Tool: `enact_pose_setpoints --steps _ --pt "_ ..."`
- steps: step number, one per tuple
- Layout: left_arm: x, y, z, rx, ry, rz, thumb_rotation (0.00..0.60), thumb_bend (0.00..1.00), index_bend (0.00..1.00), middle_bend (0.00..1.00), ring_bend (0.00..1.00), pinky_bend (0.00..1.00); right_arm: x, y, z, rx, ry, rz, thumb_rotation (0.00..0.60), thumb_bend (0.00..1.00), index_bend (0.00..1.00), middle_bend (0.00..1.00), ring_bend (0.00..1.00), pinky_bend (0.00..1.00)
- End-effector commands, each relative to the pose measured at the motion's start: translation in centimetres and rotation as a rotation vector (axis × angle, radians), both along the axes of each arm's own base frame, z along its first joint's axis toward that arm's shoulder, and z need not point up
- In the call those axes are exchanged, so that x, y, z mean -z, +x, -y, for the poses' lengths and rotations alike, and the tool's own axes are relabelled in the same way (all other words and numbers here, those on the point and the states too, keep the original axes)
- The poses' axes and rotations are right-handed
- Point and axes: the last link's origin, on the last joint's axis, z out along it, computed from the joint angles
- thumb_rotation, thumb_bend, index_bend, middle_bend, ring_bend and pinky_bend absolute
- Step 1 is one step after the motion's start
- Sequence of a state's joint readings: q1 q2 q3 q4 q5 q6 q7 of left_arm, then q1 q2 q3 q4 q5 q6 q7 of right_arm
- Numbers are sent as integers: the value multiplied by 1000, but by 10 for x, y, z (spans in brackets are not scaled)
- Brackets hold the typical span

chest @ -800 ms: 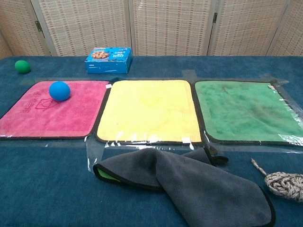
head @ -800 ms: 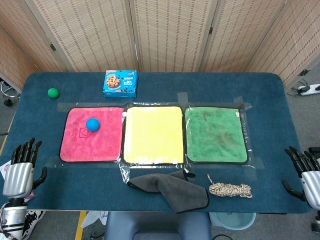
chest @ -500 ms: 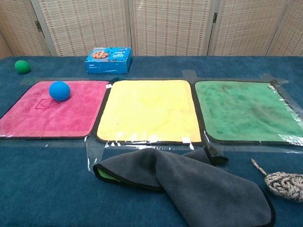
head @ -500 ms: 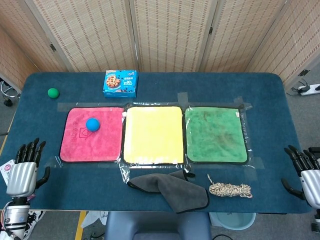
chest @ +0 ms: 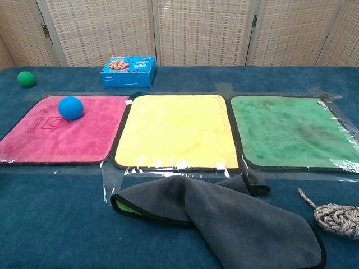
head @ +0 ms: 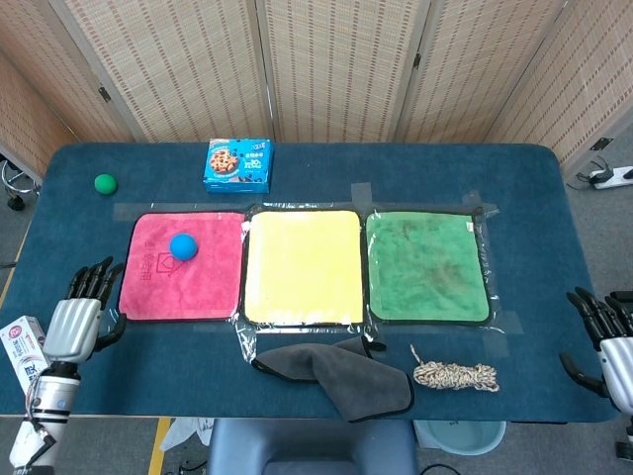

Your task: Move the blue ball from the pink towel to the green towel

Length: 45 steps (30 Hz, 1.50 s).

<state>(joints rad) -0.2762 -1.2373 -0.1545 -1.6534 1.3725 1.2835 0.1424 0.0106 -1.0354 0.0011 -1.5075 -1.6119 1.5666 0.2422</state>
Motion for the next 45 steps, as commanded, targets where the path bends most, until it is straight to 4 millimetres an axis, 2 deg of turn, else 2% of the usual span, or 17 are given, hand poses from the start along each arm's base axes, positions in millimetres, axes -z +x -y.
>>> enact_pose_setpoints --steps 1,10,20,34,40,45 --pt "6 6 -29 6 -71 62 600 495 0 0 21 62 -1 0 -1 0 -1 1 600 385 57 69 123 71" --pt "26 9 -75 -44 -185 48 600 497 0 0 10 84 -6 1 -2 -5 -12 -12 600 385 57 69 123 71" --pt "43 9 -110 -132 -260 44 600 497 0 0 0 89 -16 3 -2 -16 -30 -30 600 386 57 69 123 71" --pt "65 -5 -156 -20 -89 -344 600 471 0 0 0 33 -18 6 -2 -20 -32 -34 600 385 57 69 124 71" --pt "76 -6 -170 -11 -47 -441 600 402 0 0 0 0 -18 7 -3 -19 -30 -36 600 385 57 69 123 71" --pt "84 -8 -178 -1 -33 -507 600 383 0 0 0 0 -19 8 -3 -19 -31 -38 600 385 57 69 124 71"
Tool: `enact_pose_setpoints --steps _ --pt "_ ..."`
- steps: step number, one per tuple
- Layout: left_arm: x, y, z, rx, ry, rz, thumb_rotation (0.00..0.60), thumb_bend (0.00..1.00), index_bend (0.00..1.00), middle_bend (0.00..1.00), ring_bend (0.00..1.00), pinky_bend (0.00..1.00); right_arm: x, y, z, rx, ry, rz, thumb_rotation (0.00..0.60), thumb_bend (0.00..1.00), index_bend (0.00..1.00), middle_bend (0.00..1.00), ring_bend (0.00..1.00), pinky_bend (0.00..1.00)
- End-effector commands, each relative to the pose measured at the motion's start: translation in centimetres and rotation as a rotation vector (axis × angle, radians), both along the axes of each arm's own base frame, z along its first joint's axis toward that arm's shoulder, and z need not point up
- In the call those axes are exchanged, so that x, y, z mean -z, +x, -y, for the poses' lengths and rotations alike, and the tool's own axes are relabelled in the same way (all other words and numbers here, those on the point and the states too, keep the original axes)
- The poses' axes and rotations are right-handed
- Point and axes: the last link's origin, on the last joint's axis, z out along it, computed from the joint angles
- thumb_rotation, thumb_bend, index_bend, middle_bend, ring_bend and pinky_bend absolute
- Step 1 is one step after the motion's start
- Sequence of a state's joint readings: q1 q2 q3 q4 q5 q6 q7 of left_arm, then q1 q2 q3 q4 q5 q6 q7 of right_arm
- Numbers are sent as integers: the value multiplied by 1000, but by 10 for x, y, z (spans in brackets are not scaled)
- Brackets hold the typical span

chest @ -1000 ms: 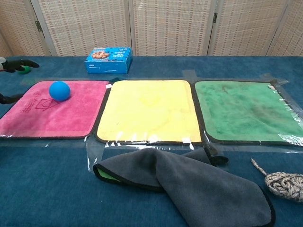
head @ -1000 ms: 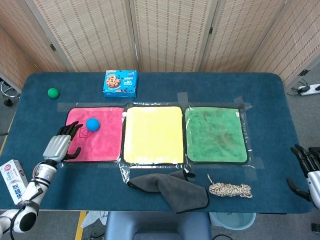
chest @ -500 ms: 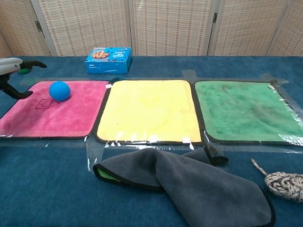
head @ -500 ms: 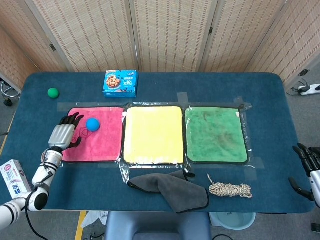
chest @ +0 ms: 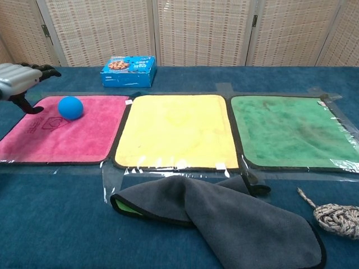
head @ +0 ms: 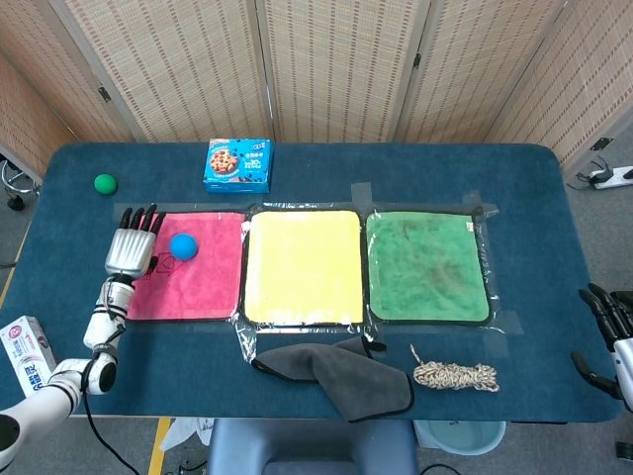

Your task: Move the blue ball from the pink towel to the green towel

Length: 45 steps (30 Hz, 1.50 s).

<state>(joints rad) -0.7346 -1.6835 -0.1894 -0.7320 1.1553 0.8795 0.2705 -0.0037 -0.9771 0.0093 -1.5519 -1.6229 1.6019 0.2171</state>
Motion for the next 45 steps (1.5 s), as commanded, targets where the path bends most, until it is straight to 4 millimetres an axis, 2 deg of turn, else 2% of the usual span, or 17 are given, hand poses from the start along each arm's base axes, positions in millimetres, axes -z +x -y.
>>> enact_pose_setpoints --steps 1,15,28,37,45 --pt "12 5 -8 33 -1 -65 600 383 0 0 0 0 0 0 0 3 1 -2 600 385 57 69 124 71" --pt "26 6 -30 -20 -14 -104 600 382 0 0 0 0 2 2 3 26 3 -11 600 385 57 69 124 71" --pt "39 28 -34 48 -18 -72 600 382 0 0 0 0 0 3 1 37 -6 -8 600 385 57 69 126 71" --pt "53 64 -21 260 -47 -35 600 382 0 0 0 0 -3 -1 -2 42 -19 4 600 385 57 69 124 71" --pt "55 95 -1 448 -41 35 600 382 0 0 0 0 -4 -4 -3 44 -27 10 600 385 57 69 124 71"
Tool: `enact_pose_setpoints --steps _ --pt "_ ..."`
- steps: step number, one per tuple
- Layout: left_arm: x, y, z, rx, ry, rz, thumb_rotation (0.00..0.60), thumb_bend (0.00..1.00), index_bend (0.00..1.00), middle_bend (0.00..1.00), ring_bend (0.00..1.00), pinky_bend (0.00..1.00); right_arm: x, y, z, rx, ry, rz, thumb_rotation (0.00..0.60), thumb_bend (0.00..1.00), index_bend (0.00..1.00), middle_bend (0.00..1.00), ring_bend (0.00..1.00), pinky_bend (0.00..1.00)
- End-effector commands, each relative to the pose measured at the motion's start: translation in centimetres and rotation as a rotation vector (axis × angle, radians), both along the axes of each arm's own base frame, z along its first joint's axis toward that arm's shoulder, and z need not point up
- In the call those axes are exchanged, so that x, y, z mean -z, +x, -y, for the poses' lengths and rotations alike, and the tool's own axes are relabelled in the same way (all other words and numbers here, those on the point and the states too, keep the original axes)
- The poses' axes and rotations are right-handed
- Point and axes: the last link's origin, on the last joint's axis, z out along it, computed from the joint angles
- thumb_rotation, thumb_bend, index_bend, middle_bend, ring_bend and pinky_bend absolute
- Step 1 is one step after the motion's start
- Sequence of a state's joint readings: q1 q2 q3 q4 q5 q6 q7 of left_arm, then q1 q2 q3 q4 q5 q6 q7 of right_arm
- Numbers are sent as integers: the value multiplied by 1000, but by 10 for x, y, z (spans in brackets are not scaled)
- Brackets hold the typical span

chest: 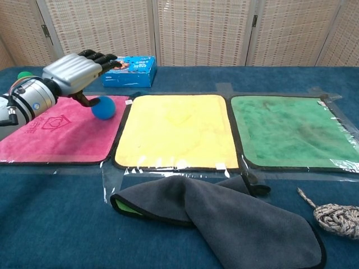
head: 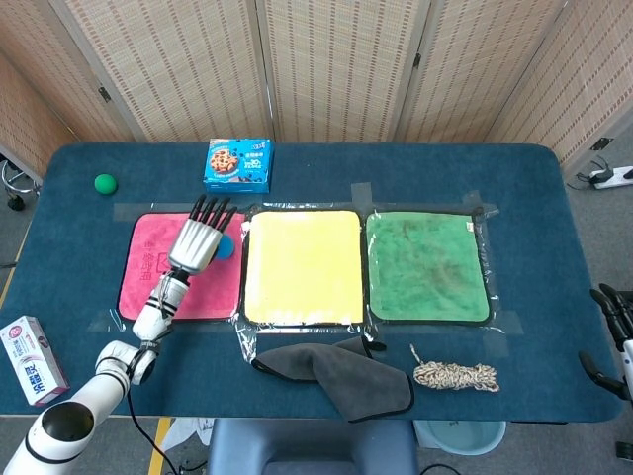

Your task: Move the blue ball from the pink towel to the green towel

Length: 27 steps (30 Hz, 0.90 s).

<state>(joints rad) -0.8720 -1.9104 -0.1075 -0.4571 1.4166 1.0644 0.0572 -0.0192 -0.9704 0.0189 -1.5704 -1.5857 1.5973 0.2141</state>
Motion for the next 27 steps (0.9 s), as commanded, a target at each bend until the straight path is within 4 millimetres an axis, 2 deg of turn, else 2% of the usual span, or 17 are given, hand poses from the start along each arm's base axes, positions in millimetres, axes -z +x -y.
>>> enact_pose_setpoints --steps 1,6,16,22,27 --pt "-2 11 10 67 -13 28 600 382 0 0 0 0 0 -1 -1 1 -3 1 600 385 57 69 124 71" --pt "-9 4 9 20 -11 29 600 381 0 0 0 0 0 -3 -1 8 -2 5 600 385 57 69 123 71" --pt "-28 -40 -11 -182 41 -29 600 382 0 0 0 0 2 -3 2 2 8 4 600 385 58 69 124 71" --pt "-18 -50 -15 -246 29 -67 600 381 0 0 0 0 2 -2 3 1 10 3 600 385 57 69 124 71" --pt "-4 -43 -15 -238 10 -81 600 382 0 0 0 0 1 -2 1 4 6 1 600 385 57 69 124 71"
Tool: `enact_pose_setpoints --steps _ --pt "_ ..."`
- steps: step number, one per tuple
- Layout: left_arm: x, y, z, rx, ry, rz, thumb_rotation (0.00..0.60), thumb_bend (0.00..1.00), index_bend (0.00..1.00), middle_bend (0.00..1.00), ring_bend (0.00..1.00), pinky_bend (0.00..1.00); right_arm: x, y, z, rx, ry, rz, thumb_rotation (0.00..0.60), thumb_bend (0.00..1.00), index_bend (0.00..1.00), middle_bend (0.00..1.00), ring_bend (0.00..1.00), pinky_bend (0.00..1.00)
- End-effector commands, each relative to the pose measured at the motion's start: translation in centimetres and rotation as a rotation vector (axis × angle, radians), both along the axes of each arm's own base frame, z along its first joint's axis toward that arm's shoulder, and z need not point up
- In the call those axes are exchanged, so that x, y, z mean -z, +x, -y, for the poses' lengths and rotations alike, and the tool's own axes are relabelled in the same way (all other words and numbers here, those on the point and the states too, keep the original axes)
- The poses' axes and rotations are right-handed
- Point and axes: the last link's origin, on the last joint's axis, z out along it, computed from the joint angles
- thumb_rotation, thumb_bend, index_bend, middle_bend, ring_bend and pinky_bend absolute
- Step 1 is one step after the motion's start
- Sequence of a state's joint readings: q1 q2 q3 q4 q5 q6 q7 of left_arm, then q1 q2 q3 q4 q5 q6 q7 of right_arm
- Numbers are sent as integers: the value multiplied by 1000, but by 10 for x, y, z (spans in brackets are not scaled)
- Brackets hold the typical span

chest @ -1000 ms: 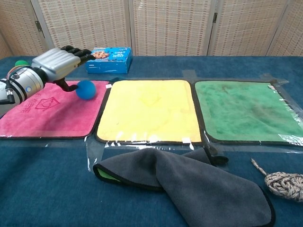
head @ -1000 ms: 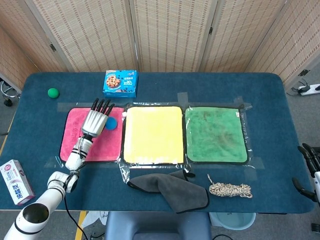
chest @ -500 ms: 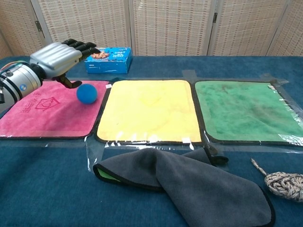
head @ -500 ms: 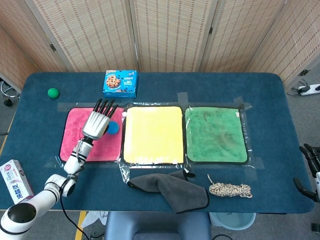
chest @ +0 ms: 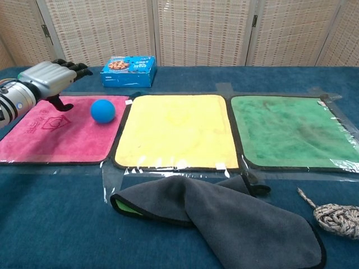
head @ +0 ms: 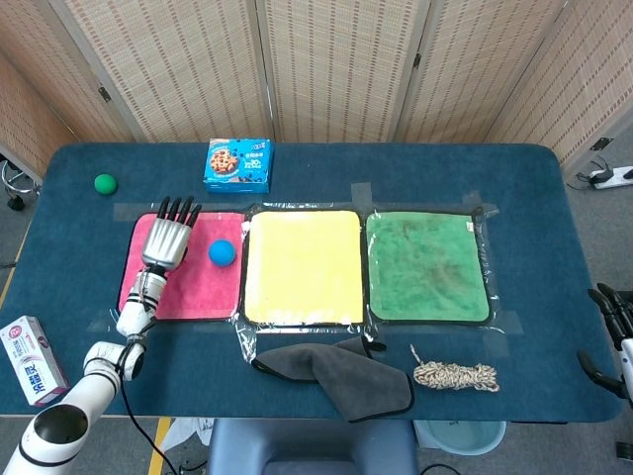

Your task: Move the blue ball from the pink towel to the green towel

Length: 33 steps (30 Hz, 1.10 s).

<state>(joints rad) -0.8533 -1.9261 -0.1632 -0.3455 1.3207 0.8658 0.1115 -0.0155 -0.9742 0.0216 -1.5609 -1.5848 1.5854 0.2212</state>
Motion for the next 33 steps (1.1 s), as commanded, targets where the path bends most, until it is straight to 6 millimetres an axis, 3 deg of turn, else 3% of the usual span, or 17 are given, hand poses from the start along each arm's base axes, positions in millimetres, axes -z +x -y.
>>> enact_pose_setpoints --steps 1,14,21,26,33 --pt "9 6 0 7 -17 -2 600 381 0 0 0 0 -1 0 -1 2 -1 0 600 385 57 69 124 71" --pt "32 45 -4 91 -47 14 600 382 0 0 0 0 -4 -1 -5 7 -8 -2 600 385 57 69 125 71" --pt "46 79 10 219 -80 92 600 382 0 0 0 0 -4 -3 -7 10 -13 7 600 385 57 69 124 71" --pt "46 105 24 301 -88 189 600 382 0 0 0 0 -5 -5 -8 11 -22 12 600 385 57 69 124 71" --pt "41 96 36 219 -100 201 600 383 0 0 0 0 -4 -8 -10 12 -23 24 600 385 57 69 125 71"
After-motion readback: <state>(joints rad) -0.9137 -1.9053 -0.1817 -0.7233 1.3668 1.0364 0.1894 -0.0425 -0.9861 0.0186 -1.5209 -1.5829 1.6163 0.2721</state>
